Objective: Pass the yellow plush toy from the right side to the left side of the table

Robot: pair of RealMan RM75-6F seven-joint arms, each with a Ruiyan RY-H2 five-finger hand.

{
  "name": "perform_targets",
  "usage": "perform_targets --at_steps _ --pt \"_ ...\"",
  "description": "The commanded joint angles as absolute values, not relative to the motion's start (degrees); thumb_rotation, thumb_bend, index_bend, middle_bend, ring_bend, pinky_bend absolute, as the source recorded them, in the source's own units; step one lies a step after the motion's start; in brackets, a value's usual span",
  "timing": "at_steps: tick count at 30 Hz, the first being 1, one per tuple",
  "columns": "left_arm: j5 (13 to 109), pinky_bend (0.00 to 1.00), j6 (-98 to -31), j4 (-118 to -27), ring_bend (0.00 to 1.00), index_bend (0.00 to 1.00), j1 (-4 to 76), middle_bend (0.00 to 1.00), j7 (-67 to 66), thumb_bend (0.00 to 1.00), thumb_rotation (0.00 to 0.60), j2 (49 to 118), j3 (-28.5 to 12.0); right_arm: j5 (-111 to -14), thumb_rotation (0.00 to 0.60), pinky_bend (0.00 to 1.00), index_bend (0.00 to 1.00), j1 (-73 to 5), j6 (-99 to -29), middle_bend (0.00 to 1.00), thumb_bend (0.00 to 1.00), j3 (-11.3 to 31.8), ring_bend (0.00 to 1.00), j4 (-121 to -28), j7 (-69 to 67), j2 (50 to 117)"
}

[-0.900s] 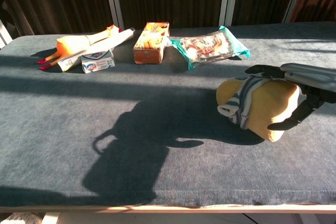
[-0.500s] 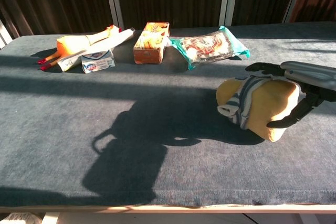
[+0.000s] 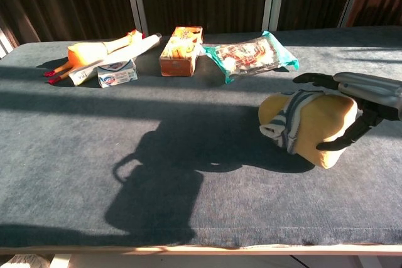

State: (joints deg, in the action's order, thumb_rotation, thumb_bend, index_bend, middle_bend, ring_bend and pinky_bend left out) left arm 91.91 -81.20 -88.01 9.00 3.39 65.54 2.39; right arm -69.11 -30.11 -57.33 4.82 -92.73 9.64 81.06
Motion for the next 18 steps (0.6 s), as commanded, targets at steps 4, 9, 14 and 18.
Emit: perform_targets --at_steps 4,9,14,18 --pt "92.1 0.3 -81.2 -88.1 0.19 0.2 9.0 0.14 3.3 0.32 0.6 65.5 2.4 -67.9 0.6 0.82 0.46 -29.8 -59.4 0.4 0.13 5.4 0.48 -90.3 12.4 83.7" --pt "91.9 0.3 -81.2 -87.8 0.19 0.2 9.1 0.14 4.3 0.32 0.6 65.4 2.3 -66.9 0.6 0.96 0.76 -30.0 -62.6 0.55 0.25 7.3 0.65 -83.9 14.8 89.9" --pt "92.1 0.3 -81.2 -87.7 0.19 0.2 9.2 0.14 4.5 0.32 0.6 65.4 2.3 -70.0 0.6 0.97 0.8 -31.3 -64.2 0.55 0.25 10.1 0.65 -83.3 10.6 92.2" --pt "92.2 0.3 -81.1 -87.7 0.19 0.2 9.2 0.14 4.5 0.32 0.6 65.4 2.4 -72.2 0.6 0.97 0.8 -33.0 -64.9 0.55 0.25 13.1 0.65 -86.1 6.0 93.6"
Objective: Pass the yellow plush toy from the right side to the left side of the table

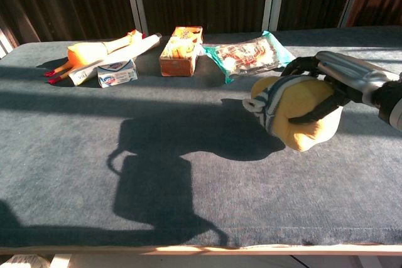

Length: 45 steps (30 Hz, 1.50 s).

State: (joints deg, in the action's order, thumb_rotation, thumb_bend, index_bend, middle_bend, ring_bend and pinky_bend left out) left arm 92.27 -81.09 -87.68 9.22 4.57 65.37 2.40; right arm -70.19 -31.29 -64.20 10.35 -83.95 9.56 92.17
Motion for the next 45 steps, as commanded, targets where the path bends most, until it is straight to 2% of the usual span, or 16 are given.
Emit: perform_targets --at_steps 1,7,9,12,16,18,20,23,26,27,29,38,45 --pt "92.2 0.3 -81.0 -87.6 0.19 0.2 9.2 0.14 4.5 0.32 0.6 65.4 2.3 -72.3 0.6 0.97 0.8 -33.7 -64.5 0.55 0.25 13.9 0.65 -86.6 5.4 94.0" --pt "92.3 0.3 -80.9 -87.7 0.19 0.2 9.3 0.14 3.9 0.32 0.6 65.6 2.4 -70.8 0.6 0.96 0.79 -39.5 -60.1 0.55 0.25 17.1 0.65 -85.6 7.2 98.1" --pt "92.2 0.3 -80.9 -87.7 0.19 0.2 9.3 0.14 3.9 0.32 0.6 65.5 2.4 -68.9 0.6 0.94 0.78 -41.9 -57.4 0.55 0.25 17.6 0.65 -83.4 9.9 100.0" --pt "92.1 0.3 -81.1 -87.7 0.19 0.2 9.2 0.14 3.9 0.32 0.6 65.5 2.3 -64.9 0.6 0.84 0.72 -45.3 -52.9 0.55 0.25 18.7 0.58 -80.3 12.0 102.6" --pt "92.0 0.3 -81.2 -87.6 0.19 0.2 9.1 0.14 4.3 0.32 0.6 65.4 2.3 -60.3 0.6 0.65 0.56 -49.1 -47.8 0.45 0.25 19.9 0.4 -74.8 12.7 106.1" --pt "91.8 0.3 -81.3 -87.5 0.19 0.2 9.1 0.14 4.7 0.32 0.6 65.3 2.2 -57.4 0.6 0.5 0.48 -50.7 -44.7 0.36 0.25 20.2 0.29 -72.0 12.6 107.6" --pt "91.8 0.3 -81.5 -87.5 0.19 0.2 9.0 0.14 4.9 0.32 0.6 65.2 2.1 -54.4 0.6 0.31 0.39 -52.0 -41.3 0.25 0.22 20.3 0.15 -70.2 12.3 108.2" --pt "91.7 0.3 -81.7 -87.3 0.19 0.2 8.9 0.14 5.4 0.32 0.6 65.2 2.1 -52.9 0.6 0.15 0.26 -52.7 -39.3 0.13 0.18 20.5 0.03 -69.3 10.9 108.3" --pt "91.8 0.3 -81.8 -87.2 0.2 0.2 8.9 0.14 5.3 0.32 0.6 65.2 2.0 -54.2 0.6 0.06 0.08 -52.4 -39.4 0.02 0.14 20.5 0.0 -70.4 9.0 107.4" --pt "91.8 0.3 -81.8 -87.2 0.2 0.2 8.9 0.14 5.3 0.32 0.6 65.3 2.0 -55.1 0.6 0.04 0.03 -52.1 -39.7 0.01 0.12 20.5 0.0 -71.4 8.1 106.6" --pt "91.9 0.3 -81.7 -87.3 0.2 0.2 9.0 0.14 5.2 0.32 0.6 65.3 2.0 -56.9 0.6 0.03 0.0 -51.3 -40.5 0.0 0.1 20.3 0.0 -73.6 6.6 104.9" --pt "92.5 0.3 -80.9 -87.6 0.2 0.2 9.4 0.14 3.5 0.32 0.6 65.7 2.4 -66.7 0.6 0.01 0.0 -45.8 -44.7 0.0 0.04 18.3 0.0 -86.9 -0.2 92.2" --pt "92.4 0.3 -80.7 -87.6 0.2 0.2 9.5 0.14 3.4 0.32 0.6 65.7 2.4 -72.0 0.6 0.01 0.0 -42.1 -47.3 0.0 0.02 16.1 0.0 -93.2 -4.3 83.6"
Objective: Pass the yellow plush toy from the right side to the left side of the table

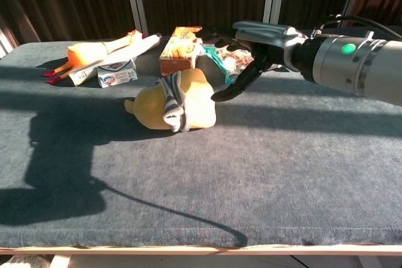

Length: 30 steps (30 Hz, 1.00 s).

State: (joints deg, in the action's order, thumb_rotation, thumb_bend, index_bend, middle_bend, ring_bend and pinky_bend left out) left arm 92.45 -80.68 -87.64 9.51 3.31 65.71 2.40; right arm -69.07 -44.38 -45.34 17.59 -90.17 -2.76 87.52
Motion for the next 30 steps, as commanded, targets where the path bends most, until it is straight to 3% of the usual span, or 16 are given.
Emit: perform_targets --at_steps 1,7,12,15,18,25,30 --pt "92.4 0.3 -80.8 -87.6 0.2 0.2 9.5 0.14 3.4 0.32 0.6 65.7 2.4 -73.0 0.6 0.01 0.0 -40.9 -49.2 0.0 0.02 15.6 0.0 -94.2 -4.1 82.1" --pt "92.3 0.3 -80.6 -87.5 0.2 0.2 9.6 0.14 3.7 0.32 0.6 65.8 2.3 -79.0 0.6 0.01 0.0 -29.5 -66.9 0.0 0.02 10.7 0.0 -99.8 1.6 74.6" --pt "93.0 0.3 -80.8 -87.6 0.19 0.16 9.9 0.13 2.1 0.32 0.6 66.5 2.2 -80.7 0.6 0.01 0.0 -20.6 -78.2 0.0 0.02 6.1 0.0 -95.4 4.6 73.3" --pt "94.1 0.28 -80.7 -88.2 0.15 0.08 10.5 0.06 0.7 0.32 0.6 67.2 2.2 -80.8 0.6 0.0 0.0 -18.1 -80.2 0.0 0.02 5.1 0.0 -90.3 0.3 74.5" --pt "94.7 0.23 -79.7 -88.9 0.04 0.0 12.0 0.0 -0.6 0.33 0.6 68.3 1.3 -79.6 0.6 0.0 0.0 -17.1 -78.8 0.0 0.02 4.3 0.0 -87.9 -1.5 74.0" --pt "92.1 0.21 -72.9 -94.8 0.0 0.0 17.5 0.0 -7.8 0.3 0.6 69.9 -2.1 -79.9 0.6 0.0 0.0 -14.4 -79.4 0.0 0.02 2.5 0.0 -89.2 0.1 71.5" --pt "86.3 0.24 -65.7 -101.1 0.0 0.0 22.2 0.0 -13.6 0.27 0.6 70.3 -5.2 -85.6 0.6 0.0 0.0 -12.4 -82.2 0.0 0.02 0.1 0.0 -92.1 -2.6 67.8"
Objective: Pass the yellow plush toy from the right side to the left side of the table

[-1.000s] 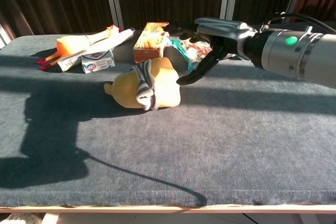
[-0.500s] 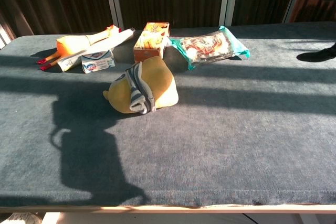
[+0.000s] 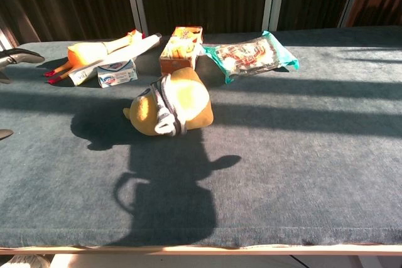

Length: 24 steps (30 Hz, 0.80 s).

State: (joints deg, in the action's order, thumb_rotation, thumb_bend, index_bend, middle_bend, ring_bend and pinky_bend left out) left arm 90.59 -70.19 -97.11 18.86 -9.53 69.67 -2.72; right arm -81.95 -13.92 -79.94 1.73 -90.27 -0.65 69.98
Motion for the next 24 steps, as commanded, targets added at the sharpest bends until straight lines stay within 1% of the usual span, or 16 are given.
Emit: perform_targets --at_steps 1,5,8,14,19,24 --pt "84.8 0.24 -64.3 -101.9 0.0 0.0 23.1 0.0 -14.6 0.27 0.6 70.7 -5.9 -87.0 0.6 0.0 0.0 -11.9 -83.3 0.0 0.02 -0.3 0.0 -92.2 -3.4 67.4" --pt "78.0 0.24 -59.6 -103.2 0.0 0.0 27.4 0.0 -19.6 0.26 0.6 73.8 -8.9 -92.1 0.6 0.0 0.0 -10.1 -87.3 0.0 0.02 -1.7 0.0 -91.1 -7.4 66.4" --pt "74.9 0.24 -58.0 -102.6 0.0 0.0 30.2 0.0 -22.6 0.26 0.6 76.7 -10.5 -93.1 0.6 0.0 0.0 -9.8 -88.0 0.0 0.02 -1.8 0.0 -90.3 -9.4 66.1" --pt "68.3 0.25 -56.3 -101.2 0.0 0.0 35.0 0.0 -28.2 0.26 0.6 81.7 -13.0 -93.2 0.6 0.0 0.0 -9.9 -87.0 0.0 0.02 -1.4 0.0 -89.8 -10.8 65.8" --pt "63.1 0.25 -55.6 -100.5 0.0 0.0 39.2 0.0 -33.3 0.26 0.6 85.3 -14.3 -93.6 0.6 0.0 0.0 -9.9 -86.6 0.0 0.02 -1.3 0.0 -90.0 -11.7 65.4" --pt "58.2 0.25 -54.5 -97.1 0.0 0.0 43.5 0.0 -36.8 0.26 0.6 89.4 -15.0 -94.2 0.6 0.0 0.0 -9.7 -86.2 0.0 0.02 -1.5 0.0 -90.0 -12.4 64.7"
